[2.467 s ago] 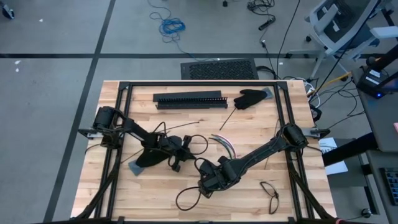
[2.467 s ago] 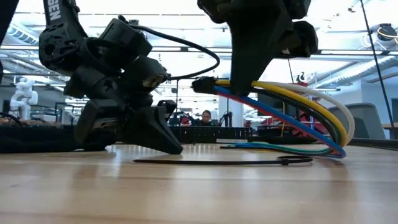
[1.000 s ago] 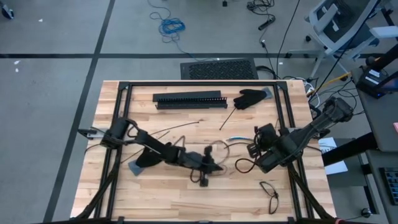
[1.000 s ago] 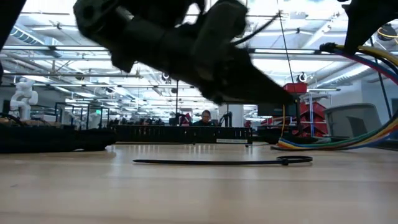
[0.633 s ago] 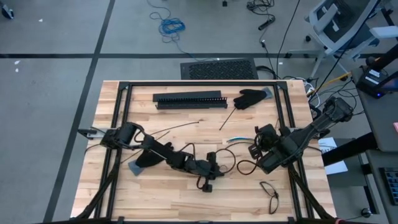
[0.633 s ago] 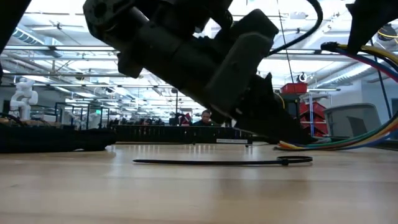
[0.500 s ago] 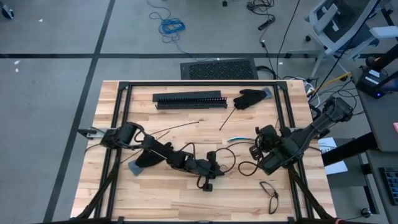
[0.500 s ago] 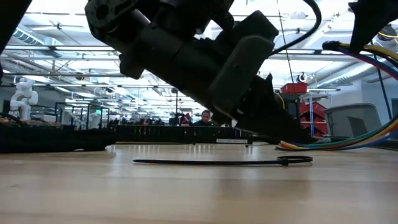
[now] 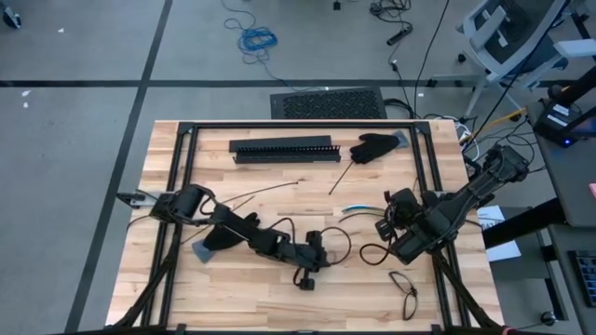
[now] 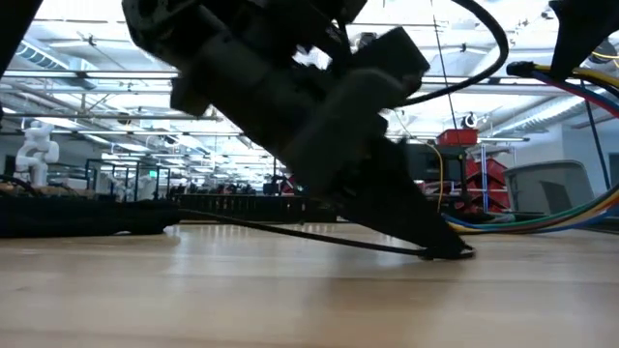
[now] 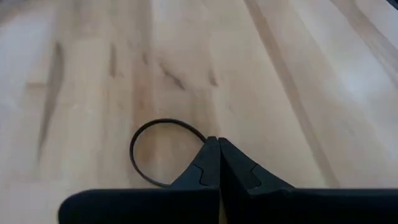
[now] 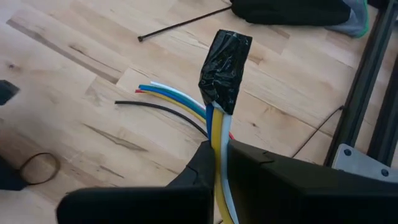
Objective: Ziptie cables
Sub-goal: Wrap the cable wires using a zip tie
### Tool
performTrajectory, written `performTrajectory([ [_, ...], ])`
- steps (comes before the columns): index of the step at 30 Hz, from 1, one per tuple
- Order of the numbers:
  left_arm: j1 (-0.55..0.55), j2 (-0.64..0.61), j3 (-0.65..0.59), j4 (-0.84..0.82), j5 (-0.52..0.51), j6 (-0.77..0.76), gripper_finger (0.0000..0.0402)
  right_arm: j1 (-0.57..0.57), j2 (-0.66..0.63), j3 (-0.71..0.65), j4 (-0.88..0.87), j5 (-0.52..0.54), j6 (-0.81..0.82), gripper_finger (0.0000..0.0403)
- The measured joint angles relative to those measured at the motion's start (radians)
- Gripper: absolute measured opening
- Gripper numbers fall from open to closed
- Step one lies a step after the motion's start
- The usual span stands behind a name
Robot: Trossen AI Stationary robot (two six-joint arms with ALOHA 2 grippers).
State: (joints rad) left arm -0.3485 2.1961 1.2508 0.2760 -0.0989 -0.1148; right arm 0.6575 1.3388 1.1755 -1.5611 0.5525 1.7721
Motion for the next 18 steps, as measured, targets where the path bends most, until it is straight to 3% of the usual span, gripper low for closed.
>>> performTrajectory([
  [4, -0.014, -0.04, -0.003, -0.111, 0.014, 0.084, 0.0, 0.0, 0.0, -0.002, -0.009, 0.003, 0.0, 0.0012],
  [11, -0.005, -0.136, -0.016, -0.363, 0.023, 0.411, 0.0, 0.015, 0.0, -0.069, -0.004, 0.007, 0.064, 0.0012],
  [18, 0.022, -0.191, -0.02, -0.529, 0.115, 0.447, 0.0, 0.063, 0.0, -0.113, 0.065, 0.007, 0.16, 0.0012],
])
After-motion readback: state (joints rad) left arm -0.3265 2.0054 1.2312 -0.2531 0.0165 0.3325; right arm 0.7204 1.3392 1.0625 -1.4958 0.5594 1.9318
